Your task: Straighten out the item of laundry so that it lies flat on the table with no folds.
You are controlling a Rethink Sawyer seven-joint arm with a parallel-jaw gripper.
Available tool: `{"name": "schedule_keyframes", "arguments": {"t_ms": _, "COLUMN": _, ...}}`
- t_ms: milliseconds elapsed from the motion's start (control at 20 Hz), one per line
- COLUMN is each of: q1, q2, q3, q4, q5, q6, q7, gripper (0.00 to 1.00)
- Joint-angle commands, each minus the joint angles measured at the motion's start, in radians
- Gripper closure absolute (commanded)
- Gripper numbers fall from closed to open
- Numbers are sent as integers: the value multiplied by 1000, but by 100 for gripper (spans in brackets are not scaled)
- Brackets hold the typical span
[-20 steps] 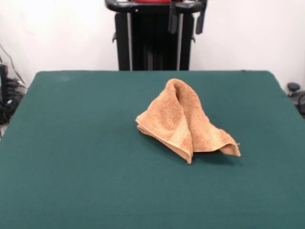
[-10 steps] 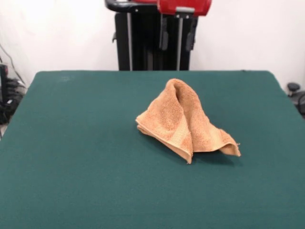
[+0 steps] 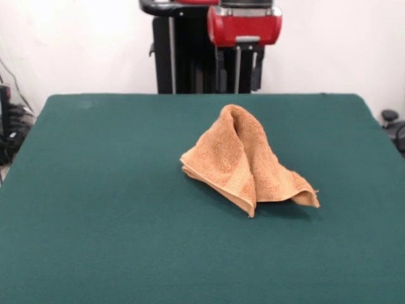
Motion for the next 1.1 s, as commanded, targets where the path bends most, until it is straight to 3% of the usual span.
{"name": "schedule_keyframes", "arguments": {"t_ms": 50, "q1": -96, "q2": 16, "q3": 317, "q4": 11, "q5": -88, "q6": 28, "q7": -169, "gripper": 0}}
{"name": "schedule_keyframes", "arguments": {"t_ms": 400, "q1": -186, "q2": 47, "q3": 502, "q4": 72, "q5": -178, "q6": 65, "q7": -213, "gripper": 0}}
{"name": "schedule_keyframes", "arguments": {"t_ms": 650, "q1": -211, "q2": 49, "q3": 546, "q4": 91, "q5": -263, "q6": 29, "q7": -185, "gripper": 0}}
{"name": "schedule_keyframes", "arguments": {"t_ms": 950, "q1": -262, "q2": 90, "q3": 625, "q4": 56, "q5": -368, "q6": 139, "q7": -287, "gripper": 0}}
{"name": "schedule_keyframes", "arguments": {"t_ms": 1100, "q1": -320, "q2": 105, "q3": 717, "q4": 69, "q5": -375, "q6": 160, "q7": -317, "gripper": 0}}
